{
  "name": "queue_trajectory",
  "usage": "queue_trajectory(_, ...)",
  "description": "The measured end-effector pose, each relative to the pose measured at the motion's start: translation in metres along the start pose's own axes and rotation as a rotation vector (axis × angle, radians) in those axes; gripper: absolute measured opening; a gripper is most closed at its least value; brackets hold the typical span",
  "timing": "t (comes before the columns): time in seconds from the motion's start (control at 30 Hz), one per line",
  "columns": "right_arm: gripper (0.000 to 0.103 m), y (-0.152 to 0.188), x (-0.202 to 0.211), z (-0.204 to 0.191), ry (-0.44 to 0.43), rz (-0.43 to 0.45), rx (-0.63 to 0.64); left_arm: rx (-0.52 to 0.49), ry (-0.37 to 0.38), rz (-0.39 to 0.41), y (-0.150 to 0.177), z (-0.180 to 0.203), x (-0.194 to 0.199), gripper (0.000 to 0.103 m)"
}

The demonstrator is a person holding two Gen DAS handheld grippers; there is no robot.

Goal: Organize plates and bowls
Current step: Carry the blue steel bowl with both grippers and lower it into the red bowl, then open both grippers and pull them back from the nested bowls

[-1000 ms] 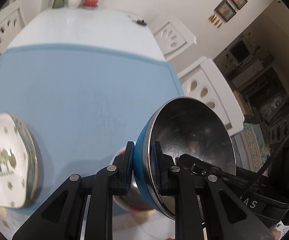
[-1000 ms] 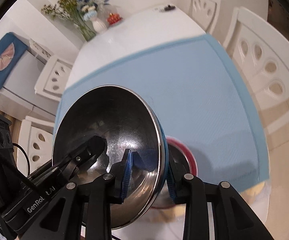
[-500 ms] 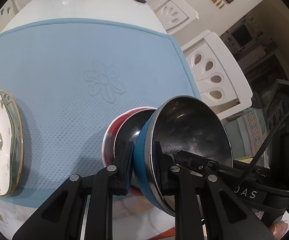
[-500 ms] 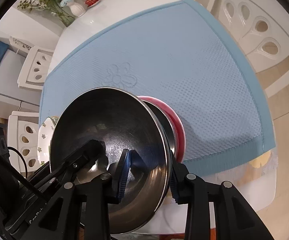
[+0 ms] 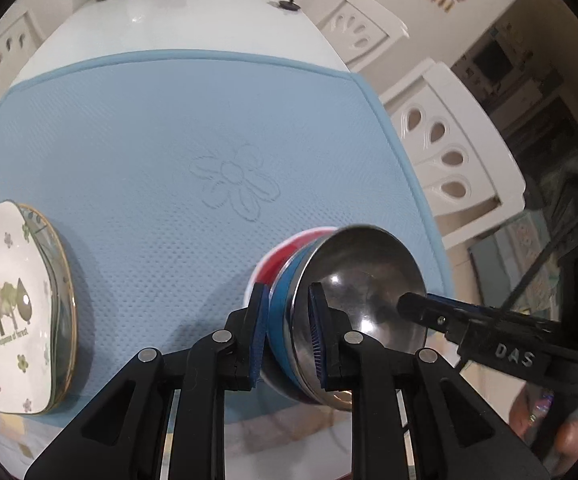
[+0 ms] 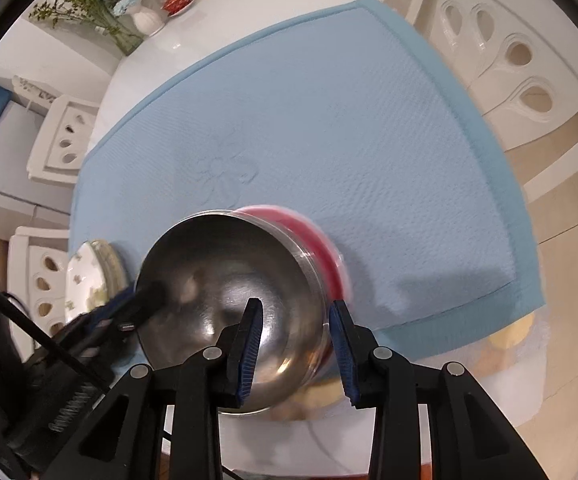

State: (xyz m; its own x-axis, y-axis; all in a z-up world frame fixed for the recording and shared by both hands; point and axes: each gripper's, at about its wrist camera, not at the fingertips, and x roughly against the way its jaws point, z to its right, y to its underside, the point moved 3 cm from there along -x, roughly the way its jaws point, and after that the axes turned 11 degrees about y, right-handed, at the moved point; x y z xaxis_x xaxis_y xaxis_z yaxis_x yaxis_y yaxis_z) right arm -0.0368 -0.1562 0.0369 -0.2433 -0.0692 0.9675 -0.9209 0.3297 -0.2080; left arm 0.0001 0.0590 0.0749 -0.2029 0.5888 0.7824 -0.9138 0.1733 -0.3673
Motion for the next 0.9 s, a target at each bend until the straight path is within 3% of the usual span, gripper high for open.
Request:
queue_trajectory(0.2, 0.034, -0.002, -0.008, 0.017, -0.034, -0.048, -0.046, 0.088, 0.051, -0.007, 0.004, -0.018, 0.000, 0.019)
queue_trajectory(0.47, 0.034, 0.001, -0.003, 0.008, -0.054, -0.046, -0.018, 0.056, 0.011, -0.011, 0.007, -0.007, -0.002, 0.019)
queue_trajectory(0.6, 0.034, 0.001, 0.013, 0.002, -0.055, -0.008, 0.010, -0.015, -0.058, 0.047, 0.004, 0.005, 0.014, 0.019)
queue_trajectory(0.7, 0.034, 0.001, 0.032, -0.011, -0.029, 0.053, 0.056, -0.025, -0.055, 0.083, 0.002, 0.010, 0.027, 0.019)
queue_trajectory(0.8, 0.035, 0.003, 0.047, -0.022, -0.016, 0.098, 0.101, -0.005, -0.040, 0.124, 0.001, 0.009, 0.041, 0.029)
queue_trajectory(0.9, 0.046, 0.008, 0.059, -0.032, 0.001, 0.135, 0.140, -0.003, -0.040, 0.161, 0.001, 0.012, 0.054, 0.029)
